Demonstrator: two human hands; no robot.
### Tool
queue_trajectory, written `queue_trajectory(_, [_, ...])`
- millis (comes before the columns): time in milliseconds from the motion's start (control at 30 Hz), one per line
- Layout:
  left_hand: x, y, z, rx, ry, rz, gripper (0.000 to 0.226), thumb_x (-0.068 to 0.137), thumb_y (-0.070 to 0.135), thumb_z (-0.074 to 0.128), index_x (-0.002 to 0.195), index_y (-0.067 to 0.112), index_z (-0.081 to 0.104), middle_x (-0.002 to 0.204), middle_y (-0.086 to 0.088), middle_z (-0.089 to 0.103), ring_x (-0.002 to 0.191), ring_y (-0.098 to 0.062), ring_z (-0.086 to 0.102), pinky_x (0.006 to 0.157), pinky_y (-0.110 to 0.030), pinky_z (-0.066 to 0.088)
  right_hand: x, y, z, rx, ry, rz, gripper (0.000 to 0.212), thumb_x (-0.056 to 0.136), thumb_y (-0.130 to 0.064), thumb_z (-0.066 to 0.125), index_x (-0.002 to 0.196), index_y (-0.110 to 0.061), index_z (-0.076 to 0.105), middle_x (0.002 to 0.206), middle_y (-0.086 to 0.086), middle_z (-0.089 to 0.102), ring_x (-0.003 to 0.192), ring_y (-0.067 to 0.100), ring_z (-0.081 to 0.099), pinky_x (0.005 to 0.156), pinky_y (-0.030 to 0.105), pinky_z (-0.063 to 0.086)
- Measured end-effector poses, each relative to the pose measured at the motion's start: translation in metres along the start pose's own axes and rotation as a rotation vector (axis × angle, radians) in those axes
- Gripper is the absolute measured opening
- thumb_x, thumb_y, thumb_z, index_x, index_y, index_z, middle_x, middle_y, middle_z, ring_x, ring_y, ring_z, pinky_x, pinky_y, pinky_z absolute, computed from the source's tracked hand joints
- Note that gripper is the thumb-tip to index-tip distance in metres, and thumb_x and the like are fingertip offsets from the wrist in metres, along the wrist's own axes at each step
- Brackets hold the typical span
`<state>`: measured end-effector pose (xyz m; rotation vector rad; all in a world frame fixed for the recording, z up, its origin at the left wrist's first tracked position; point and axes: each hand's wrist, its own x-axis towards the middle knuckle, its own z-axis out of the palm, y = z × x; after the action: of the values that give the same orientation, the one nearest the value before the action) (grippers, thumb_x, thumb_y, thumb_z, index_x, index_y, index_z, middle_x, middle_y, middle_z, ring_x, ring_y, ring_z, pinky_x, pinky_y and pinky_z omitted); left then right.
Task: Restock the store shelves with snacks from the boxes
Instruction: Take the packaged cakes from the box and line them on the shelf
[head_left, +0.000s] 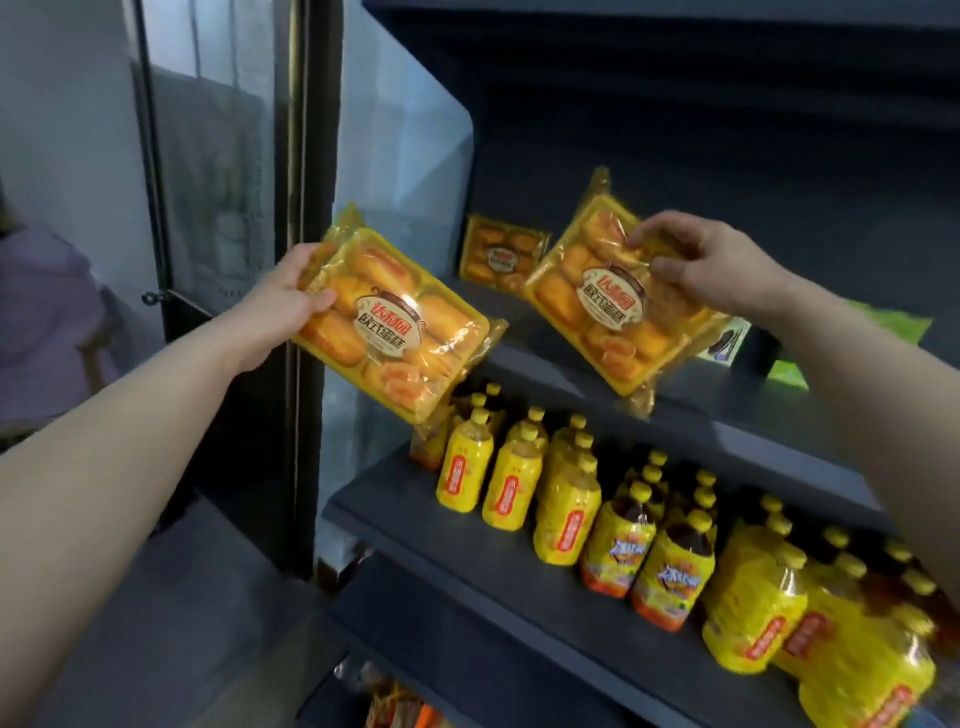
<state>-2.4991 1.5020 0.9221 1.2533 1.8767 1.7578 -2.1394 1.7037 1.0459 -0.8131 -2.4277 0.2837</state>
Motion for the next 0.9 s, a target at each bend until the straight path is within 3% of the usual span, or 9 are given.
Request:
queue_trajectory(167, [0.083,-0.018,0.001,-0.108,0.014,-0.02,0.047,0.1,0.011,0.053,0.142,0.03,0.04,0.127,-0.002,0.06,0.114,-0.023,0.06,0.095,-0.042,0.051,0.085,0.001,0.032,-0.074,0.162,0.019,0.027,0.1,-0.02,0.056,0.122,-0.036,0.058,0.121,-0.003,0.056,0.104,0.019,0.058,0.073,0.03,0.054])
queue_trajectory(300, [0.151,-0.037,0.0,-0.203,-0.06,-0.065,0.046,0.101,0.007,0.05,0.142,0.026,0.042,0.122,-0.006,0.063,0.11,-0.024,0.062,0.095,-0.043,0.052,0.163,0.008,0.081,-0.24,0.09,0.009,0.025,0.096,-0.023,0.063,0.115,-0.039,0.061,0.121,-0.004,0.06,0.114,0.024,0.056,0.097,0.043,0.05])
queue_trajectory(400, [0.199,-0.054,-0.005,-0.272,-0.145,-0.147,0.044,0.101,0.008,0.049,0.141,0.025,0.044,0.117,-0.007,0.067,0.105,-0.025,0.066,0.085,-0.04,0.055,0.221,0.008,0.119,-0.269,-0.023,0.027,0.027,0.096,-0.021,0.063,0.107,-0.045,0.059,0.127,-0.004,0.06,0.119,0.023,0.055,0.099,0.042,0.048])
queue_trajectory(567, [0.274,-0.08,-0.009,-0.295,-0.255,-0.21,0.044,0.101,0.011,0.05,0.142,0.029,0.046,0.117,-0.009,0.07,0.107,-0.029,0.068,0.095,-0.051,0.053,0.306,0.012,0.162,-0.346,-0.108,0.051,0.028,0.098,-0.018,0.058,0.108,-0.044,0.06,0.133,-0.004,0.056,0.12,0.025,0.052,0.1,0.046,0.047])
queue_trajectory(767, [0.327,-0.099,0.006,-0.285,-0.328,-0.234,0.044,0.102,0.009,0.048,0.141,0.029,0.045,0.116,-0.008,0.069,0.103,-0.028,0.068,0.09,-0.048,0.056,0.369,0.031,0.198,-0.417,-0.127,0.111,0.032,0.099,-0.013,0.048,0.109,-0.042,0.059,0.13,-0.005,0.056,0.117,0.023,0.05,0.092,0.035,0.043])
queue_trajectory(900, [0.343,-0.101,0.025,-0.283,-0.399,-0.234,0.04,0.103,0.008,0.047,0.135,0.03,0.043,0.114,-0.008,0.067,0.101,-0.026,0.068,0.086,-0.043,0.057,0.374,0.051,0.203,-0.49,-0.085,0.16,0.037,0.098,-0.011,0.051,0.116,-0.04,0.064,0.139,-0.003,0.055,0.127,0.024,0.048,0.105,0.037,0.04])
